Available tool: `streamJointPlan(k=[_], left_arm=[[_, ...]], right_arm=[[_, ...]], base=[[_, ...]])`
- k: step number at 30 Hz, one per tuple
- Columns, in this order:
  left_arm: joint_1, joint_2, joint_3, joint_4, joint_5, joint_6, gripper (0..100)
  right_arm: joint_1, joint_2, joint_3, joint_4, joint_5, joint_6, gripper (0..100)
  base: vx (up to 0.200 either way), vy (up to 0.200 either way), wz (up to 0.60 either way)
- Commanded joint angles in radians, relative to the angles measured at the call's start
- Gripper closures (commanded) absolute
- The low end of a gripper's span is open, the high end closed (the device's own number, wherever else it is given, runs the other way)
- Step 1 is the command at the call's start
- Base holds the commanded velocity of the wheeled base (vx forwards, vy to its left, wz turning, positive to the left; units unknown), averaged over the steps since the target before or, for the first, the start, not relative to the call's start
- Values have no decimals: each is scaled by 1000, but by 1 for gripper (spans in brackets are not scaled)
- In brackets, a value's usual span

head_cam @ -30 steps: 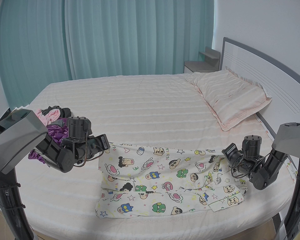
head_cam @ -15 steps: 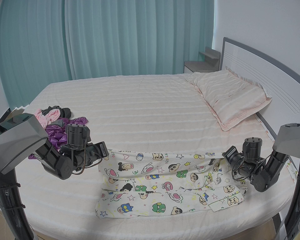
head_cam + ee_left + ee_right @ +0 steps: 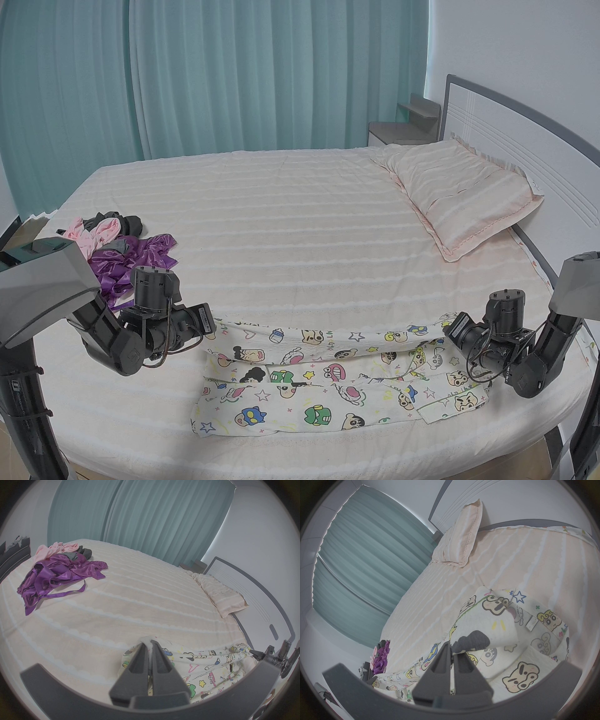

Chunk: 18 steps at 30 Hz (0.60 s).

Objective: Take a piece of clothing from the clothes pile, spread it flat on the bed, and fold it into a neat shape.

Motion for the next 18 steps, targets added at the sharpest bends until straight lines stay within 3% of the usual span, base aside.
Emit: streamJointPlan(k=[1,18], left_arm=[[-3,9,47,-25,-1,-2,100],[-41,181,239,-291,-1,27,100]], right_arm=[[5,1,13,0,2,-12,100],[-8,-1,15,136,2,-79,100]], base=[[0,0,0],[0,0,0]])
